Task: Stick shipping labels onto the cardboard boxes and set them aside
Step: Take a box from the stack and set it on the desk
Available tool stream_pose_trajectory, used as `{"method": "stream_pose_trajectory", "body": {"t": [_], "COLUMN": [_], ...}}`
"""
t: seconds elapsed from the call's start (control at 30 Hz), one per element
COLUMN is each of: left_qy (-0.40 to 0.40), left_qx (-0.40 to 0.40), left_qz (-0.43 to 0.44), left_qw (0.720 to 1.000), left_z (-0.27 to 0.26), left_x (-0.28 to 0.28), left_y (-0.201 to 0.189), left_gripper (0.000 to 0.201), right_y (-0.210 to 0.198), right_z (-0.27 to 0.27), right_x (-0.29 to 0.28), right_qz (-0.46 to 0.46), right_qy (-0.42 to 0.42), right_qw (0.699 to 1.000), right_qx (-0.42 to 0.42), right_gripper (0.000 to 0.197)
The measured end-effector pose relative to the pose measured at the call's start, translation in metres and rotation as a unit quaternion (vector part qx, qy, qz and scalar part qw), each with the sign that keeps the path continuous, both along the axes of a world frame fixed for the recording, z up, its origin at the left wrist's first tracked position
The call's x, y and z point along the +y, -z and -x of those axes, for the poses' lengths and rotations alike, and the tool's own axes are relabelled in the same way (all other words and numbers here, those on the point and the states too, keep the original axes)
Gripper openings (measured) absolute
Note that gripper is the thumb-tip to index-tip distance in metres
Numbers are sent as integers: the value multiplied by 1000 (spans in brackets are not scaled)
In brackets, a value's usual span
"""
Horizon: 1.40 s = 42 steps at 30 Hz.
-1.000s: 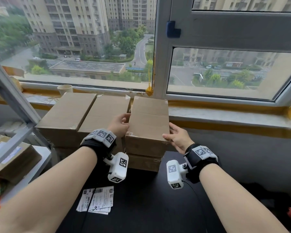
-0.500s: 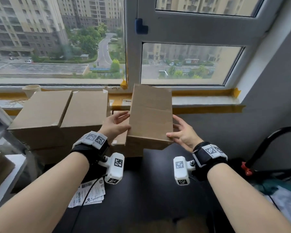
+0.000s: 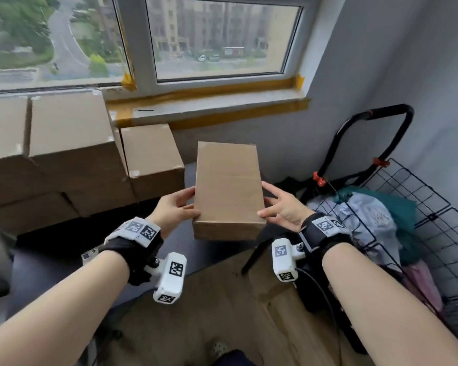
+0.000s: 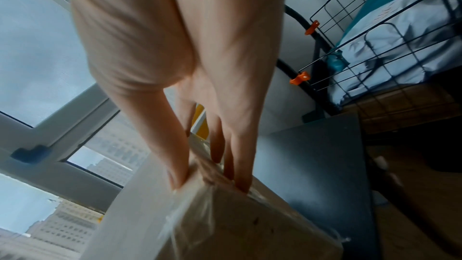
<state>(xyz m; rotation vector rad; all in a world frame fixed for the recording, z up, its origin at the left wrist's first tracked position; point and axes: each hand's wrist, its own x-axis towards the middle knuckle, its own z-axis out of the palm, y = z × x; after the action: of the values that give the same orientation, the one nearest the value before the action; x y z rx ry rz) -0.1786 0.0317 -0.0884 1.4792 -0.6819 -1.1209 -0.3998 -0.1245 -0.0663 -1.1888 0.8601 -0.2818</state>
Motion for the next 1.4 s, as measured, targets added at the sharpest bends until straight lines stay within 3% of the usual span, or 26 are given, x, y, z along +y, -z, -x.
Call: {"method": "stream_pose_trajectory", "body": {"t": [0.43,0.73,0.83,0.9,0.97,1.03,1.13,1.2,1.27,1.4], "left_qy": [-82,-135,-133,-117,-89,-52,25,54,68,80], "left_qx": [11,19,-7,-60,-135,-232,-410,-485,-538,-601], "left_qz": [-116,-106,-109,-124,-154,-207,-277,-286,-292,-308], "left_qw": [990,985,985,984,975,949,869,825,788,733], "left_z": [26,28,31,31,31,27,17,7,-3,-30], "left_x": [0,-14,-14,-13,-10,-4,12,24,41,79], "left_y": [61,68,67,65,64,62,50,41,34,32], "left_gripper": [71,72,69,66,62,59,52,48,44,36], "right_y": [74,87,86,83,77,68,54,49,47,50], "right_z": [-3,-18,-19,-20,-21,-24,-34,-48,-66,-114], "right_x": [-9,-30,-31,-32,-31,-28,-17,-5,11,56], "right_qz": [-48,-8,16,42,126,254,400,469,499,511], "right_qy": [-49,-73,-73,-85,-125,-164,-190,-213,-239,-272], "right_qw": [996,995,993,988,967,918,846,799,774,767], "right_qx": [52,68,93,123,184,258,298,310,308,278], "right_gripper": [89,89,86,81,76,72,59,54,50,45]}}
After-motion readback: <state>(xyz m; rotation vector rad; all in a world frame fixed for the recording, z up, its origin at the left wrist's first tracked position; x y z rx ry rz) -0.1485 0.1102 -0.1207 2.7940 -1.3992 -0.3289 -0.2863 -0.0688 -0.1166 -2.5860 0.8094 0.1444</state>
